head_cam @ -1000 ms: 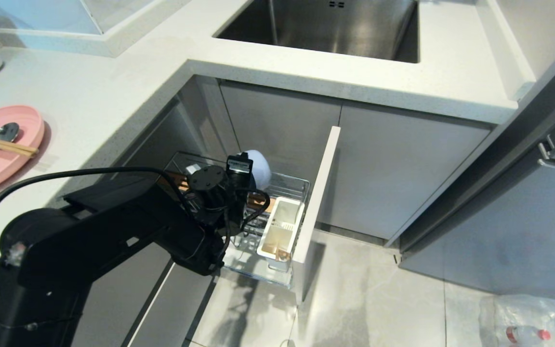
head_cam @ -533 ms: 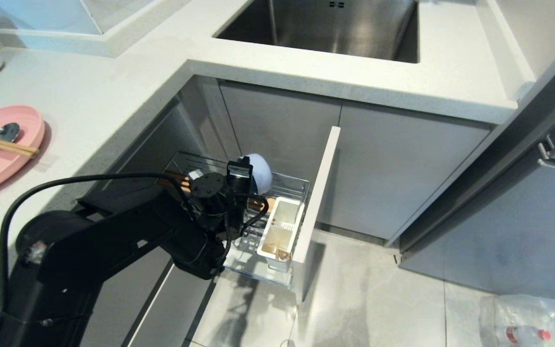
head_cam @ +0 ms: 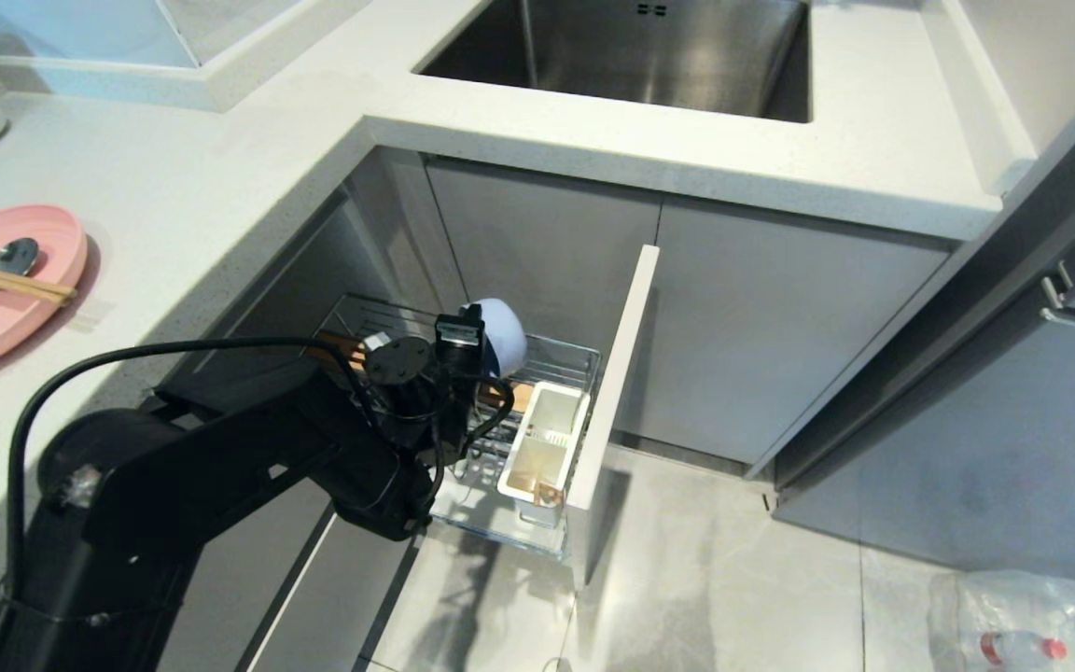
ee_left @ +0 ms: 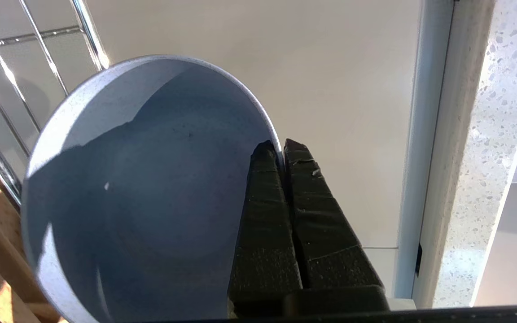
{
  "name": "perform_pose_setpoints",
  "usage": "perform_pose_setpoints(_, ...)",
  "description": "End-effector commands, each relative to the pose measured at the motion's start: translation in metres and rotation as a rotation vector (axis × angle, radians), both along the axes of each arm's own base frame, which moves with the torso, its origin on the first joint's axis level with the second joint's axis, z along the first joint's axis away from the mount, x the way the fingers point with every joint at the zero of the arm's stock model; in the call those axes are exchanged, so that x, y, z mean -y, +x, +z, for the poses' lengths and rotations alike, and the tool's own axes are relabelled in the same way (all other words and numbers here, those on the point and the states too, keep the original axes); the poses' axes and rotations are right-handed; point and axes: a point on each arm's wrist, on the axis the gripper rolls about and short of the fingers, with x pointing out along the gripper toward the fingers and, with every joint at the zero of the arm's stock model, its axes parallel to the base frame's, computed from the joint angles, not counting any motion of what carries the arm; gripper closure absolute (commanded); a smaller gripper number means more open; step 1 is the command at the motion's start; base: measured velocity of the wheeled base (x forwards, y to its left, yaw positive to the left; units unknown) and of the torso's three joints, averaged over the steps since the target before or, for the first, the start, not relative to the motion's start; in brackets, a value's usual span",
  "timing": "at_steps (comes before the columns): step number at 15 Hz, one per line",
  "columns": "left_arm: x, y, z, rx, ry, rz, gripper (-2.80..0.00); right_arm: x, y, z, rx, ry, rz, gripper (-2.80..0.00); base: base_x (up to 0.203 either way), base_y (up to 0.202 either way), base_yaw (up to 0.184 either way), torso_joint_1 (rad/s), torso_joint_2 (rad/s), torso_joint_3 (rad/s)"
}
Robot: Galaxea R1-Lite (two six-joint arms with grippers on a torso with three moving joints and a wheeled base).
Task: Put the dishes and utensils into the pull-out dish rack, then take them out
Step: Pick up the bowl and place it in the cupboard
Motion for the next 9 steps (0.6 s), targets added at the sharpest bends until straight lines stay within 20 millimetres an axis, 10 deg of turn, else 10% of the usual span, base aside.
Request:
perform_pose_setpoints(1,-0.0034,0.0021,-0.0050,-0.009,-0.004,0.011,0.00,0.0000,0.0001,0.0001,-0.001,0.001,0.000,0.00,0.000,0.000,0.000,0.000,0.00,0.000)
perform_pose_setpoints(9,-0.0035,0.0012,-0.0079,-0.020,0.000,0.020,0.00,0.0000,0.0001,0.0001,-0.001,0.000,0.000,0.00,0.000,0.000,0.000,0.000,0.00,0.000)
